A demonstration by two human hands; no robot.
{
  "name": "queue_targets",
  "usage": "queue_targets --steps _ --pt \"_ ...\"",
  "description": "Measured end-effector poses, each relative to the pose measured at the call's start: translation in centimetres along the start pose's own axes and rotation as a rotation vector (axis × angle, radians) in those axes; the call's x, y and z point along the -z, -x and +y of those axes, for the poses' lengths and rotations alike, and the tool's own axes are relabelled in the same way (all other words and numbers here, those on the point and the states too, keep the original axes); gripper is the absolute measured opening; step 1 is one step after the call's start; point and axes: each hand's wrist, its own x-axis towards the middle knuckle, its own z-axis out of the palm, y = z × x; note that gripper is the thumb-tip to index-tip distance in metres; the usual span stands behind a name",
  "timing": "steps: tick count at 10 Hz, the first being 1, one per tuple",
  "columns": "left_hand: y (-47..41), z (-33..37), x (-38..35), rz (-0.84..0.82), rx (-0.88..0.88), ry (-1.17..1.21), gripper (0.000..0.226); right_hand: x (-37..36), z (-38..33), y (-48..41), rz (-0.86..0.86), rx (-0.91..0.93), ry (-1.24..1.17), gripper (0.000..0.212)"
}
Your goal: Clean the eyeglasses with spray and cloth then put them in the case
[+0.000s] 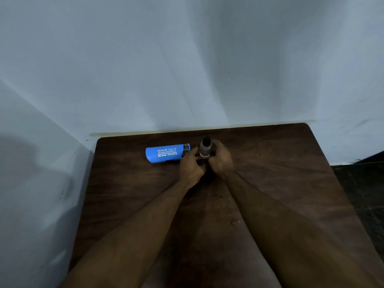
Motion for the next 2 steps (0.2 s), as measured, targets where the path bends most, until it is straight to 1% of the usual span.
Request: queue_targets --steps 1,2 --pt "2.1 -0.3 0.5 0.109 -0.054 -0.009 0.077 0.5 0.3 1.2 0.070 -0.012 0.119 0.082" --pt "4.3 -0.3 1.5 0.336 -0.212 -0.100 0.079 1.9 0.1 3.2 0.219 0.156 0.317 0.091"
